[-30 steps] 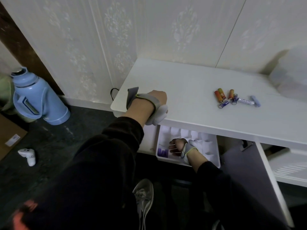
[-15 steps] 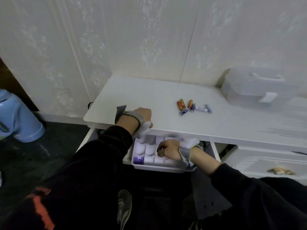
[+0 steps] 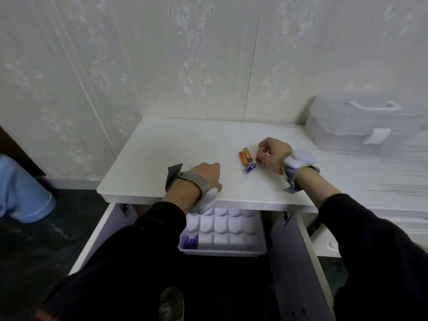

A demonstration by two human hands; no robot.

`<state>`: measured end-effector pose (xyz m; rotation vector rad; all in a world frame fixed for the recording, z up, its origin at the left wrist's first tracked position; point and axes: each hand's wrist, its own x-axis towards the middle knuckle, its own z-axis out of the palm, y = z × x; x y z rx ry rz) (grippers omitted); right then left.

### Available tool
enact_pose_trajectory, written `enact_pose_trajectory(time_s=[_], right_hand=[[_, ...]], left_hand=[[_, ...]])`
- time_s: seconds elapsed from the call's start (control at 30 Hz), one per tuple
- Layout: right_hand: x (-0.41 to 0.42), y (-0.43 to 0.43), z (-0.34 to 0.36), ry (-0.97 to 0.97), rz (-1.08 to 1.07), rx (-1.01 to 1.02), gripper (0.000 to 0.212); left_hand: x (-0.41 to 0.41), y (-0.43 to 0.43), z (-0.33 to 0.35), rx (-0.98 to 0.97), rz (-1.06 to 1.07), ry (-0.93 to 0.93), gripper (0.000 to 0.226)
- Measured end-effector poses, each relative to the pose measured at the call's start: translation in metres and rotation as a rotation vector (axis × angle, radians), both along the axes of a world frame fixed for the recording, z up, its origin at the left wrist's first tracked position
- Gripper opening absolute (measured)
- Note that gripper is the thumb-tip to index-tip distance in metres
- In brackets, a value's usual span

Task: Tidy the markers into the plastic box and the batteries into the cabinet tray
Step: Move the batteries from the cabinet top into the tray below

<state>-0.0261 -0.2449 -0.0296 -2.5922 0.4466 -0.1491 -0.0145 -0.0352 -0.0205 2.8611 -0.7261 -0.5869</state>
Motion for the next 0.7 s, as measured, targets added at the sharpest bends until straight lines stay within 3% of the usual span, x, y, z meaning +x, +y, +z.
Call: enact_pose_trajectory(time_s=[0.2, 0.5, 0.7], right_hand=[[0.032, -0.015, -0.013, 0.178, -0.044, -0.133, 0.042], [0.045, -0.004, -0.009, 0.277, -0.078, -0.298, 0.039], [0.049, 0.005, -0.009, 0.354, -0.197, -0.192, 0.044]], left_hand=[[0.016, -0.013, -0.004, -0.010, -0.017, -0.012, 0.047], [0.024, -0.014, -0.004, -0.030, -0.018, -0.005, 0.045], [0.021, -0.005, -0.004, -0.013, -0.027, 0.005, 0.045]])
